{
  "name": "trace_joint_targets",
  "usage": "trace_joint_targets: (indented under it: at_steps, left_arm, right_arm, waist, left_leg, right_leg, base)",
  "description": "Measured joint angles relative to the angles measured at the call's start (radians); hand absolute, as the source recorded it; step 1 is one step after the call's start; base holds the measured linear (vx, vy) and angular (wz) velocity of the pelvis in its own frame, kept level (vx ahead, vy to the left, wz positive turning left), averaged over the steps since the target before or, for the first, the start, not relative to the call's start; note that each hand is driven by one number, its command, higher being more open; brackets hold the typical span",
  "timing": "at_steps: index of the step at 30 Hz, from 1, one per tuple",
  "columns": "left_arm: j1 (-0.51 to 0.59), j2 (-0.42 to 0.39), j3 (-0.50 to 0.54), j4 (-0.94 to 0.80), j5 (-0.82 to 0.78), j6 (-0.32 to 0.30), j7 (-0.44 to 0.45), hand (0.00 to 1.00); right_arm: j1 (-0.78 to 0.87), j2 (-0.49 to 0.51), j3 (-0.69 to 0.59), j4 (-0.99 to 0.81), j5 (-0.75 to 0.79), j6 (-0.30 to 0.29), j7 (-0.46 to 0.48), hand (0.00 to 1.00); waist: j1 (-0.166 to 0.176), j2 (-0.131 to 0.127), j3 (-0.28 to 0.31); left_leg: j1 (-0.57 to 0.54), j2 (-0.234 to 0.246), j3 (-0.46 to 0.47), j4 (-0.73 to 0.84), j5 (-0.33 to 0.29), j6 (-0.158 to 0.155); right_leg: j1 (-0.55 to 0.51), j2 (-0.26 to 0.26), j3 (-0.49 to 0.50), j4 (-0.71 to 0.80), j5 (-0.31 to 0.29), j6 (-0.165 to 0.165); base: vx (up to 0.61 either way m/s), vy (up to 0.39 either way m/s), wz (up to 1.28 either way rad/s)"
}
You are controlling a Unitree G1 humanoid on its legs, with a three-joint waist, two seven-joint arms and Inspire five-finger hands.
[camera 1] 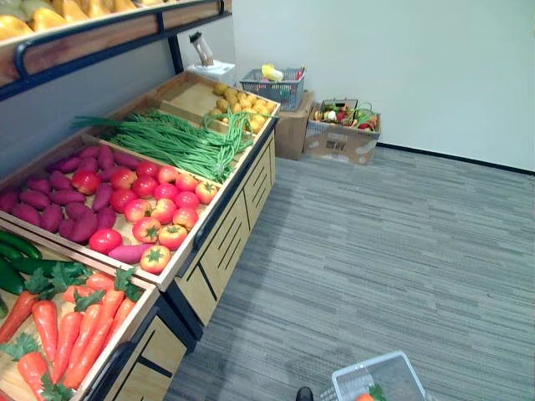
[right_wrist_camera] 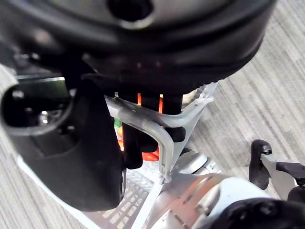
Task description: Pick vegetable in the basket
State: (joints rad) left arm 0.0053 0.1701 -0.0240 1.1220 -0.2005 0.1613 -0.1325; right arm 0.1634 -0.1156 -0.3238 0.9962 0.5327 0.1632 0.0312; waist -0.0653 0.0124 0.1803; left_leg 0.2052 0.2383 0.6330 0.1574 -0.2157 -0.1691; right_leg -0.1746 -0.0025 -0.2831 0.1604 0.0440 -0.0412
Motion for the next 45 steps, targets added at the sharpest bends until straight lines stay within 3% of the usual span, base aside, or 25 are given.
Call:
trace_joint_targets:
  at_steps: [4,8,10,11,12,13,15,16,17,18,20,23,26,29,35,45]
  left_arm:
    - [-0.034,-0.007,-0.076,-0.006,0.012,0.004,0.0,1.0]
    - [-0.032,-0.008,-0.089,-0.015,0.014,0.004,0.009,1.0]
    - [-0.027,0.008,-0.084,-0.02,0.013,0.004,0.023,1.0]
    - [-0.022,0.016,-0.059,-0.026,0.012,0.004,0.032,1.0]
    - [-0.016,0.019,-0.033,-0.034,0.01,0.001,0.039,1.0]
    - [-0.005,0.027,0.033,-0.048,-0.007,-0.016,0.043,1.0]
    - [0.037,0.009,0.085,-0.049,-0.032,-0.024,0.038,1.0]
    - [0.056,0.009,0.12,-0.046,-0.048,-0.022,0.031,1.0]
    - [0.159,-0.023,0.191,-0.026,-0.019,-0.03,-0.01,1.0]
    - [0.162,-0.022,0.199,-0.023,-0.007,-0.036,-0.017,1.0]
    - [0.165,-0.02,0.206,-0.021,0.012,-0.043,-0.019,1.0]
    - [0.153,-0.019,0.203,-0.01,0.049,-0.039,-0.035,1.0]
    - [0.137,-0.02,0.159,0.006,0.112,0.009,-0.036,1.0]
    - [0.12,-0.021,0.153,0.018,0.122,0.047,-0.001,1.0]
    - [0.085,-0.014,0.169,0.054,0.122,0.112,0.083,1.0]
    - [0.079,-0.014,0.167,0.059,0.172,0.161,0.143,1.0]
  right_arm:
    - [-0.015,-0.003,0.034,-0.024,-0.001,0.008,0.0,0.0]
    - [-0.011,-0.005,0.031,-0.017,0.019,0.01,-0.001,0.0]
    - [-0.008,-0.003,0.03,0.001,0.019,0.013,0.0,0.0]
    - [-0.006,-0.007,0.031,0.004,0.018,0.024,0.005,0.0]
    - [-0.004,-0.011,0.033,0.007,0.015,0.028,0.011,0.0]
    - [-0.011,-0.032,0.041,0.027,0.004,0.034,0.035,0.0]
    - [-0.048,-0.067,0.044,0.089,-0.03,0.041,0.048,0.0]
    - [-0.049,-0.081,0.04,0.103,-0.032,0.049,0.056,0.0]
    - [-0.008,-0.094,0.031,0.096,-0.056,0.068,0.094,0.0]
    - [0.009,-0.082,0.03,0.091,-0.052,0.067,0.099,0.0]
    - [0.04,-0.078,0.03,0.087,-0.028,0.063,0.099,0.0]
    - [0.064,-0.074,0.026,0.075,-0.017,0.046,0.109,0.0]
    - [0.065,-0.07,0.03,0.088,-0.027,0.026,0.133,0.0]
    - [0.047,-0.052,0.017,0.116,-0.031,0.01,0.132,0.0]
    - [0.024,-0.042,0.008,0.171,-0.06,0.01,0.119,0.0]
    - [0.001,-0.043,0.066,0.171,-0.059,-0.005,0.111,0.0]
  waist:
    - [-0.004,-0.011,-0.002]
    - [-0.015,-0.019,0.0]
    - [-0.021,-0.034,-0.006]
    - [-0.02,-0.037,-0.008]
    - [-0.019,-0.034,-0.009]
    - [-0.001,-0.035,-0.007]
    - [0.033,-0.028,-0.004]
    - [0.037,-0.024,-0.002]
    - [0.062,0.01,-0.012]
    - [0.062,-0.013,-0.007]
    - [0.061,-0.009,-0.005]
    - [0.054,-0.027,-0.032]
    - [0.036,-0.011,-0.072]
    - [0.034,0.005,-0.082]
    - [0.032,-0.02,-0.093]
    - [0.038,-0.038,-0.091]
  left_leg:
    - [0.004,0.0,-0.016,-0.03,0.032,-0.014]
    - [-0.007,0.003,-0.038,0.002,0.041,-0.019]
    - [-0.053,0.031,-0.062,0.131,0.041,-0.019]
    - [-0.105,0.07,-0.098,0.28,0.042,-0.015]
    - [-0.145,0.093,-0.135,0.374,0.048,0.011]
    - [-0.249,0.075,-0.318,0.542,0.002,0.067]
    - [-0.279,-0.029,-0.463,0.543,-0.087,0.07]
    - [-0.294,-0.061,-0.484,0.485,-0.106,0.08]
    - [-0.318,-0.099,-0.584,0.208,-0.052,0.099]
    - [-0.3,-0.105,-0.572,0.209,-0.05,0.097]
    - [-0.277,-0.106,-0.564,0.205,-0.046,0.096]
    - [-0.205,-0.131,-0.527,0.085,-0.008,0.099]
    - [-0.165,-0.151,-0.505,-0.054,0.086,0.109]
    - [-0.159,-0.159,-0.503,-0.064,0.082,0.116]
    - [-0.137,-0.167,-0.505,-0.068,0.069,0.132]
    - [-0.159,-0.178,-0.501,-0.028,0.035,0.15]
  right_leg:
    - [-0.019,-0.005,-0.018,0.056,-0.042,-0.009]
    - [-0.035,-0.025,-0.03,0.104,-0.086,-0.005]
    - [-0.028,-0.026,-0.021,0.095,-0.094,-0.014]
    - [-0.017,-0.008,0.004,0.078,-0.095,-0.014]
    - [-0.011,0.01,0.025,0.069,-0.093,-0.013]
    - [0.003,0.044,0.115,0.049,-0.072,-0.034]
    - [0.033,0.08,0.227,0.019,-0.067,-0.037]
    - [0.067,0.089,0.257,-0.016,-0.066,-0.038]
    - [0.105,0.128,0.348,-0.055,-0.052,-0.025]
    - [0.103,0.116,0.343,-0.044,-0.041,-0.01]
    - [0.116,0.111,0.338,-0.038,-0.035,-0.01]
    - [0.12,0.087,0.354,-0.058,-0.046,0.006]
    - [0.108,0.071,0.354,-0.09,-0.038,0.021]
    - [0.125,0.07,0.354,-0.126,-0.019,0.029]
    - [0.163,0.063,0.347,-0.189,0.004,0.057]
    - [0.179,0.033,0.312,-0.261,0.027,0.051]
  base:
    - [0.05,-0.057,0.12]
    - [0.01,-0.028,0.14]
    - [-0.04,-0.09,-0.1]
    - [-0.04,-0.132,-0.38]
    - [-0.04,-0.194,-0.86]
    - [-0.02,-0.118,-1.09]
    - [0.04,0.018,-1.78]
    - [0.16,0.287,-3.58]
    - [0.16,0.28,-2.99]
    - [0.17,0.299,-2.53]
    - [0.11,0.08,-0.22]
    - [0.14,0.034,-0.14]
    - [0.23,0.014,-0.01]
    - [0.22,0.083,-0.12]
    - [0.11,0.07,-0.12]
    - [-0.1,0.067,-0.05]
